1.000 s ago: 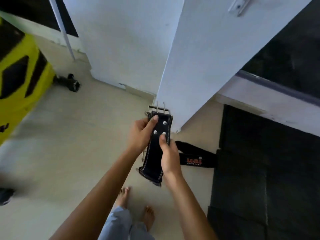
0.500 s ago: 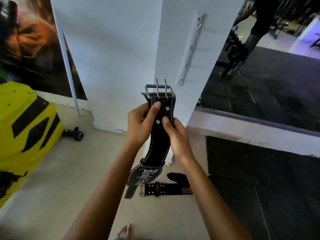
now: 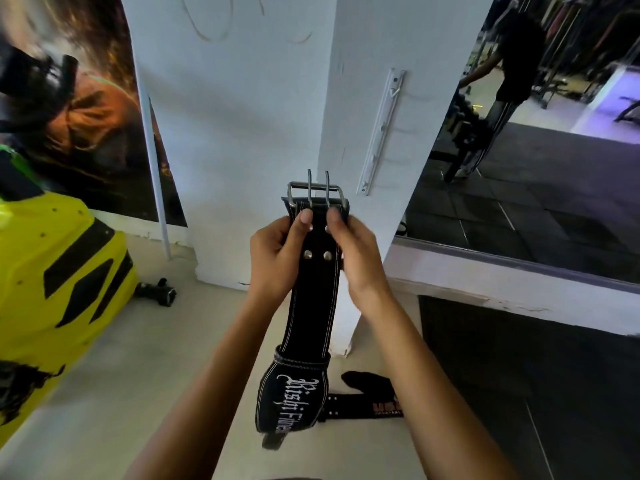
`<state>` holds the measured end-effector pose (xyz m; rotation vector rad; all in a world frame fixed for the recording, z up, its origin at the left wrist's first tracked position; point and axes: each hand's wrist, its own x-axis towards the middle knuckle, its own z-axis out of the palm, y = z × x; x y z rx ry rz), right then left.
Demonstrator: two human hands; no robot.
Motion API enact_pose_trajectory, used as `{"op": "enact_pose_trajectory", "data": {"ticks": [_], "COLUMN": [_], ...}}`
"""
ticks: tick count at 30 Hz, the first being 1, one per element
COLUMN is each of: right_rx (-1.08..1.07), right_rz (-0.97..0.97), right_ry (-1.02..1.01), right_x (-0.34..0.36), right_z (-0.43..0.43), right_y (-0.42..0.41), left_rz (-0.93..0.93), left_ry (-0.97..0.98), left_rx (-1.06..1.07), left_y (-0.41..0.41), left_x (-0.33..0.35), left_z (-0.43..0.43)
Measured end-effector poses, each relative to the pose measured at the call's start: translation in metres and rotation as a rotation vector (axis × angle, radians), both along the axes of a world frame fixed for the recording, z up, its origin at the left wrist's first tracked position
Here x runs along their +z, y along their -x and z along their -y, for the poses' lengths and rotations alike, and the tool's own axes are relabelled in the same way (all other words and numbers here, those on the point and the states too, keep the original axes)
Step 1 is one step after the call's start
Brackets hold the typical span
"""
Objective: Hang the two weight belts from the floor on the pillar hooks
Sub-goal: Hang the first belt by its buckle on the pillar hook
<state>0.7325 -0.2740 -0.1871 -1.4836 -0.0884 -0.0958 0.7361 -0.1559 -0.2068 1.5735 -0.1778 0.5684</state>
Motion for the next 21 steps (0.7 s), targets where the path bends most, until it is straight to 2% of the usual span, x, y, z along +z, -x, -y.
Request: {"op": "enact_pose_trajectory", "data": {"ticks": [4,7,10,13,16,21], "right_rx": [0.063,0.188,0.248,0.217,0.182,0.019], "right_rz": [0.052,-0.027,-0.134,-0.146,-0.118,0.011], "right_ry": [-0.005,0.008,0.124,0.166,0.150,-0.027], "right_x": [0.010,-0.030,-0.080,-0.103,-0.094,-0.048], "right_z": [-0.010,-0.017,-0.018,-0.017,-0.017,-0.011], "right_y": [-0.008,0.020,0.053,0.066,0.062,0.027], "left_rz": [0.033,0.023,0.006,-0.015,-0.054,-0.176], "left_ry": [0.002,0.037,0.065,0.040,0.024,0.180], "left_rx": [0.037,0.088,0.105,0.088,0.042,-0.181], "left_y": [0.000,-0.004,-0.007,-0.005,-0.004,0.001], "left_x": [0.005,0.004,0.002,0.000,-0.005,-0.013], "left_z": [-0.005,-0.015,-0.023,-0.023,-0.015,-0.012]}}
